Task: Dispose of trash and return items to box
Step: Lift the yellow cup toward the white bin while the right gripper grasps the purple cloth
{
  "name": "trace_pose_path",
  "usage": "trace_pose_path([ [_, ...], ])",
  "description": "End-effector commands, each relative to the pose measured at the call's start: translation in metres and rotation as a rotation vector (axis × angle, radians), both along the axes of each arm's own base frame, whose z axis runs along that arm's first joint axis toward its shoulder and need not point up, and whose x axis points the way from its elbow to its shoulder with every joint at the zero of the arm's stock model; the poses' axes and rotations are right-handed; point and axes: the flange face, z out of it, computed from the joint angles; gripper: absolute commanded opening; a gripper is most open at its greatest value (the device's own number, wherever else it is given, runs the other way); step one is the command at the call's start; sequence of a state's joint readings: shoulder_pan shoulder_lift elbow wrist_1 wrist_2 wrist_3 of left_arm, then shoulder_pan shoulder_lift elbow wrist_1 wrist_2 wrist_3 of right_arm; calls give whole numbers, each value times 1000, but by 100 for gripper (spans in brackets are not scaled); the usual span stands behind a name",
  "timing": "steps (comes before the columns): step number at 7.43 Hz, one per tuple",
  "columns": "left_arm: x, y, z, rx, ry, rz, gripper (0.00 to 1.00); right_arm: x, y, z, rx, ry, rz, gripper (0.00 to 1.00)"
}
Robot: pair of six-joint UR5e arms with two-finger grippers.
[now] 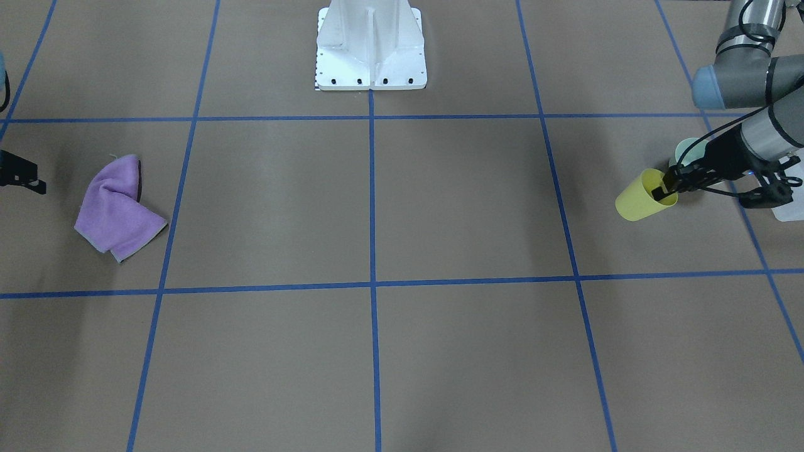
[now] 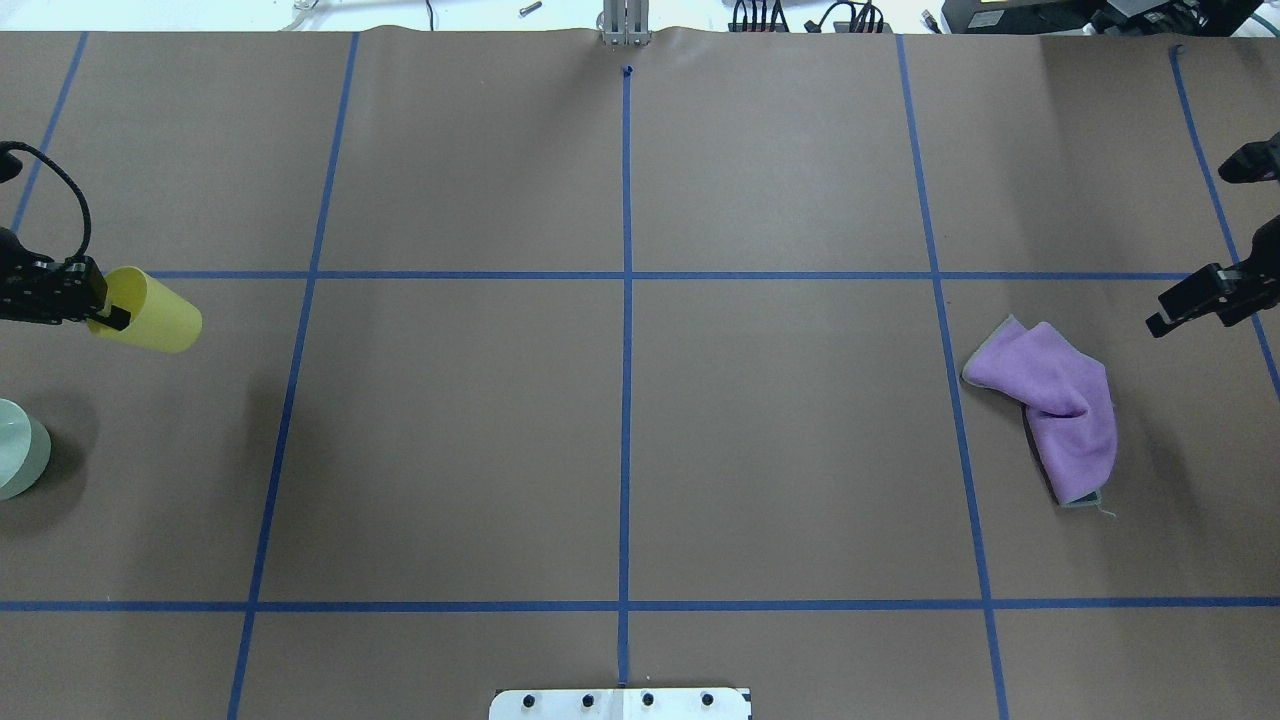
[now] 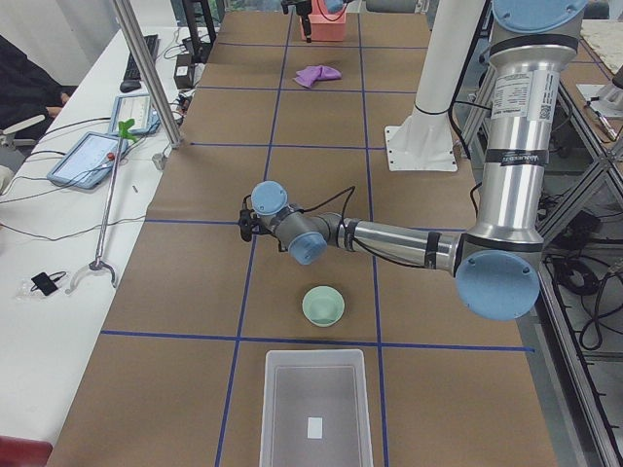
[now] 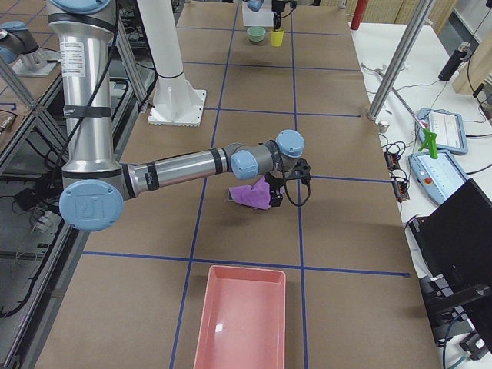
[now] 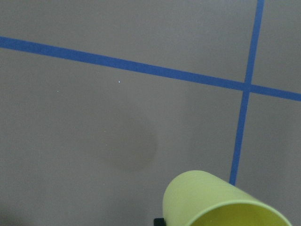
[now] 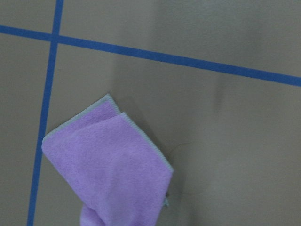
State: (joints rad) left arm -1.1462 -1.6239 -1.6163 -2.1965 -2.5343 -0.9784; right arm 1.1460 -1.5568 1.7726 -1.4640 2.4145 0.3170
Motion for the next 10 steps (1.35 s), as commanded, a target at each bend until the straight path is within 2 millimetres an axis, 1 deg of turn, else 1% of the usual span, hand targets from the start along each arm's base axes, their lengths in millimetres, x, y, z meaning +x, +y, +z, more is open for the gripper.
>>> trace_pose_path([
  [1, -30, -11, -25, -42, 14, -38, 0, -74, 14, -8, 50, 18, -81, 100],
  [2, -47, -14, -29, -36, 17, -63, 0, -96, 15, -9, 60, 27, -113, 100],
  [3, -54, -15, -30, -39, 25, -70, 0, -114, 5, -2, 53, 35, -128, 100],
  [4, -62, -16, -31, -38, 34, -78, 0, -127, 1, 9, 35, 49, -145, 100],
  [5, -73, -18, -32, -37, 45, -87, 0, -128, -1, 11, 35, 59, -139, 64],
  [6, -83, -20, -29, -8, 45, -89, 0, -127, -1, 12, 35, 70, -131, 1],
  [7, -101, -23, -21, 5, 26, -91, 0, -126, -1, 9, 40, 66, -130, 0],
  [8, -140, -27, -7, 69, -9, -93, 0, -126, 0, -4, 57, 55, -125, 0],
  [9, -188, -26, 19, 137, -64, -74, 0, -123, 3, -23, 76, 34, -114, 0],
  [10, -234, -21, 44, 180, -131, -54, 0, -119, 7, -40, 74, 21, -89, 0],
])
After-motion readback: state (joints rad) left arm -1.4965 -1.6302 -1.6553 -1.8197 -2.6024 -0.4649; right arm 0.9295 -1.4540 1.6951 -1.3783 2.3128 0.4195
